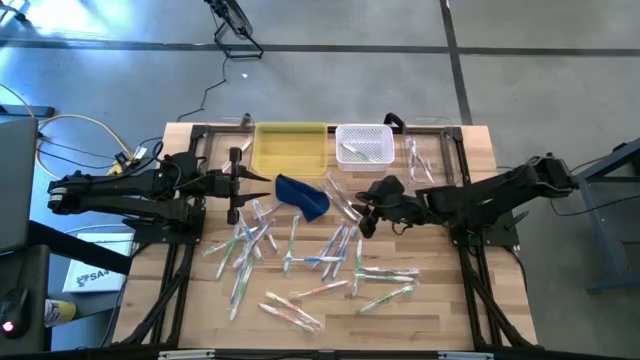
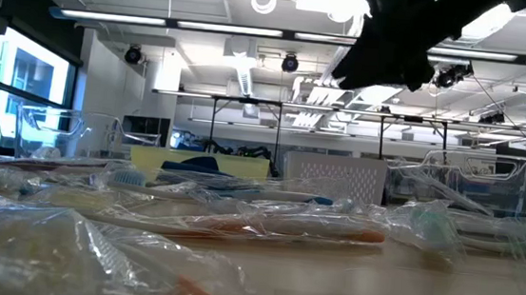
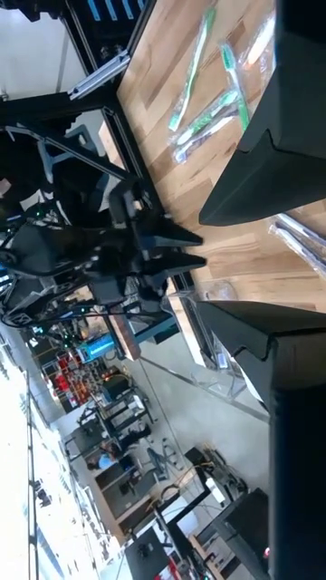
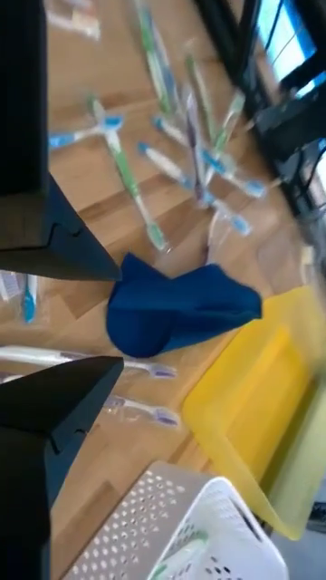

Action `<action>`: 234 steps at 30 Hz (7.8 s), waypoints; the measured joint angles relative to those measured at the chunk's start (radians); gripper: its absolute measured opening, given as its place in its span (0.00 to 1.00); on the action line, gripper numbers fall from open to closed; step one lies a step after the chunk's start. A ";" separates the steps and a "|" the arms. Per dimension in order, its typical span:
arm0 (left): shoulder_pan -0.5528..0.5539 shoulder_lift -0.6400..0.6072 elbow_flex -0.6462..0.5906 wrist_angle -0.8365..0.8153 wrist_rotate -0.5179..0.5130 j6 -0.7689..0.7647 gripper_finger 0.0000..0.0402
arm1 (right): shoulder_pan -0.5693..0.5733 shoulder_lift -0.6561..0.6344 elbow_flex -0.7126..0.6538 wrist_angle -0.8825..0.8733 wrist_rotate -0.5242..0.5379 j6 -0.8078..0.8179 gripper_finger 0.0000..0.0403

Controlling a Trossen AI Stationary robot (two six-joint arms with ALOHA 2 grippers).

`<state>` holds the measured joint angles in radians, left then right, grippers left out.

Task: Pick & Place Toothbrushes
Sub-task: Put the violet toothbrush into the right transparent bin

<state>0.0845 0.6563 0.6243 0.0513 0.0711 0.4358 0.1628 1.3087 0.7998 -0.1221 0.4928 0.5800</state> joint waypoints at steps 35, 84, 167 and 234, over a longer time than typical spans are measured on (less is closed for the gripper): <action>0.000 0.000 0.000 -0.001 -0.001 -0.049 0.35 | -0.120 0.188 0.000 0.115 -0.087 0.194 0.32; 0.000 0.000 0.001 -0.002 -0.043 -0.049 0.35 | -0.269 0.517 0.460 -0.526 -0.251 0.080 0.21; 0.000 0.000 0.000 -0.028 -0.042 -0.049 0.35 | -0.268 0.517 0.393 -0.388 -0.297 0.123 0.32; 0.000 0.000 0.000 -0.061 -0.042 -0.049 0.35 | -0.323 0.578 0.392 -0.280 -0.302 0.071 0.32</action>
<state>0.0849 0.6563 0.6247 -0.0100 0.0288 0.3870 -0.1598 1.8870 1.1919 -0.4024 0.1910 0.6513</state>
